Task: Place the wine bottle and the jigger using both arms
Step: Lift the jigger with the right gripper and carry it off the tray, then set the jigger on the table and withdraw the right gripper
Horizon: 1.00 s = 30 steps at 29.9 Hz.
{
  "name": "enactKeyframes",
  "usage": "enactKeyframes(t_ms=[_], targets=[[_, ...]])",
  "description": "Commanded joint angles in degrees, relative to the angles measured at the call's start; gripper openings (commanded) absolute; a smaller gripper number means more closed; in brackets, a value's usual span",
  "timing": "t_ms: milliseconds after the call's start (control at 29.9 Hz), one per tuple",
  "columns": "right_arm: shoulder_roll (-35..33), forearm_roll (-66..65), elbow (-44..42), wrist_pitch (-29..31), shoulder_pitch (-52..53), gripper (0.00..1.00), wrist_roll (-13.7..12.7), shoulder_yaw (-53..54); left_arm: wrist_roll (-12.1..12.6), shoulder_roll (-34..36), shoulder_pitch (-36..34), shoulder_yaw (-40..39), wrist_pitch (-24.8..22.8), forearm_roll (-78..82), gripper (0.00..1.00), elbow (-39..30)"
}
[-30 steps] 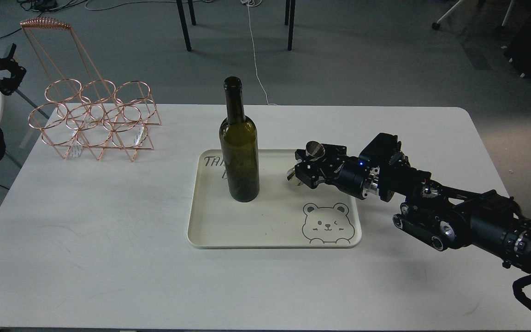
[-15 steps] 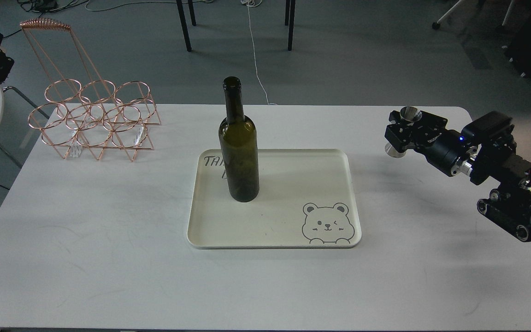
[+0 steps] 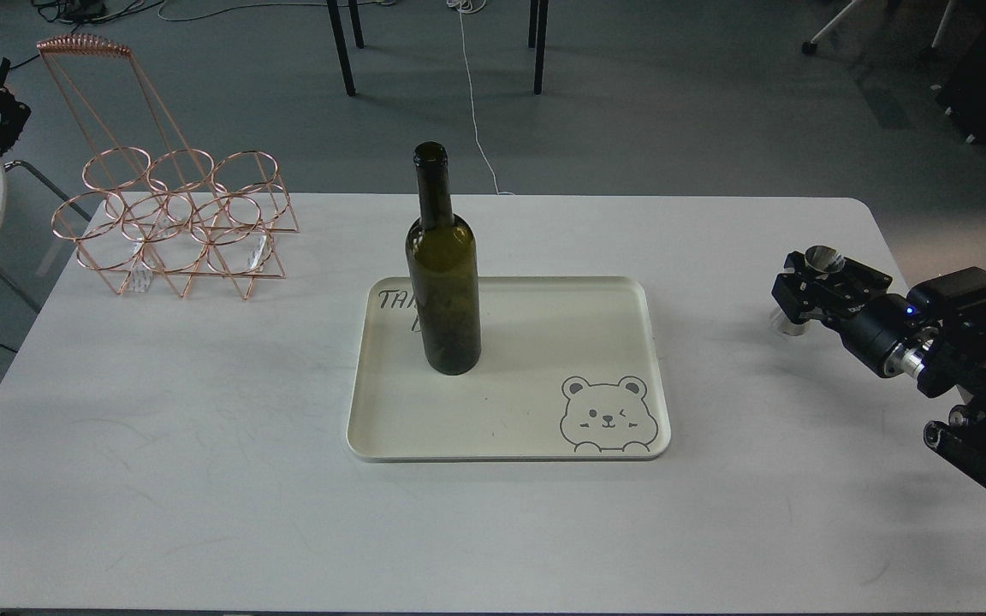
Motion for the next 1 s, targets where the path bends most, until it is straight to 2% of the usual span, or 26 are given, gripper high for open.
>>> enactKeyframes(t_ms=[0, 200, 334, 735, 902, 969], targets=[[0.5, 0.4, -0.2, 0.0, -1.0, 0.06, 0.0, -0.2, 0.1, 0.1, -0.1, 0.0, 0.0, 0.0, 0.98, 0.0], [0.5, 0.5, 0.4, 0.0, -2.5, 0.10, 0.0, -0.2, 0.2, 0.1, -0.4, 0.0, 0.0, 0.0, 0.98, 0.0], [0.4, 0.5, 0.4, 0.0, -2.5, 0.22, 0.0, -0.2, 0.1, 0.0, -0.4, 0.0, 0.0, 0.0, 0.98, 0.0], [-0.3, 0.5, 3.2, 0.0, -3.1, 0.49, 0.0, -0.2, 0.2, 0.4, -1.2, 0.0, 0.0, 0.0, 0.98, 0.0], [-3.1, 0.5, 7.4, 0.0, -3.6, 0.67, 0.0, -0.2, 0.2, 0.6, -1.3, 0.0, 0.0, 0.0, 0.98, 0.0], [-5.4, 0.5, 10.6, 0.0, -4.0, 0.85, 0.0, -0.2, 0.2, 0.6, -1.4, 0.0, 0.0, 0.0, 0.98, 0.0]])
